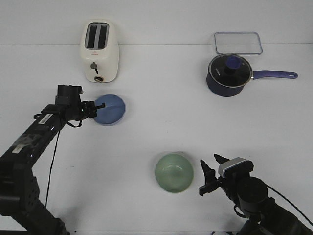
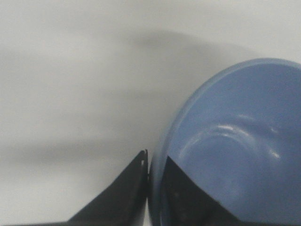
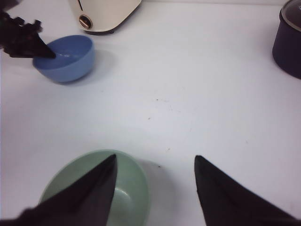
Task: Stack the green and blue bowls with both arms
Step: 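Reach the left gripper to the blue bowl and grip its rim, then carry the blue bowl over the green bowl and lower it inside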
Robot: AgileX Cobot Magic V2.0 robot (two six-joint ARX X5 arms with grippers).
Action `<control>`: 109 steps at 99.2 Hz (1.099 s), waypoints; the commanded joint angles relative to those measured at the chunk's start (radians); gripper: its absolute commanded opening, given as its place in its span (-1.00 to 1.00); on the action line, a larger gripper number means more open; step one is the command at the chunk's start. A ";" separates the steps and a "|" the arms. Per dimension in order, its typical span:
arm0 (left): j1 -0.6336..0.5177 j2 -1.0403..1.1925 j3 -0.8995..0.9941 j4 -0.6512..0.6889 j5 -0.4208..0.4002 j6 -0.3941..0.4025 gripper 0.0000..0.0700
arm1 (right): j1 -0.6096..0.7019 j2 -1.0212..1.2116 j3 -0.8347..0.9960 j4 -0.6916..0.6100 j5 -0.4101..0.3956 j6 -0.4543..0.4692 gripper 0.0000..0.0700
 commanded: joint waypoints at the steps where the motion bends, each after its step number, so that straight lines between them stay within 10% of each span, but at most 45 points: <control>1: -0.026 -0.100 0.024 0.001 0.019 0.034 -0.97 | 0.009 0.004 0.008 0.007 0.005 -0.001 -0.06; 37: -0.413 -0.407 -0.066 -0.069 0.028 0.001 -0.98 | 0.009 0.004 0.008 0.007 0.005 -0.003 -0.06; 61: -0.756 -0.357 -0.211 0.049 -0.112 -0.080 -0.98 | 0.009 0.004 0.008 0.006 0.005 -0.005 -0.06; 93: -0.840 -0.218 -0.212 0.115 -0.154 -0.094 -0.97 | 0.009 0.004 0.008 -0.017 0.005 -0.011 -0.06; 109: -0.840 -0.204 -0.212 0.115 -0.159 -0.090 -0.35 | 0.009 0.004 0.008 -0.019 0.005 -0.011 -0.06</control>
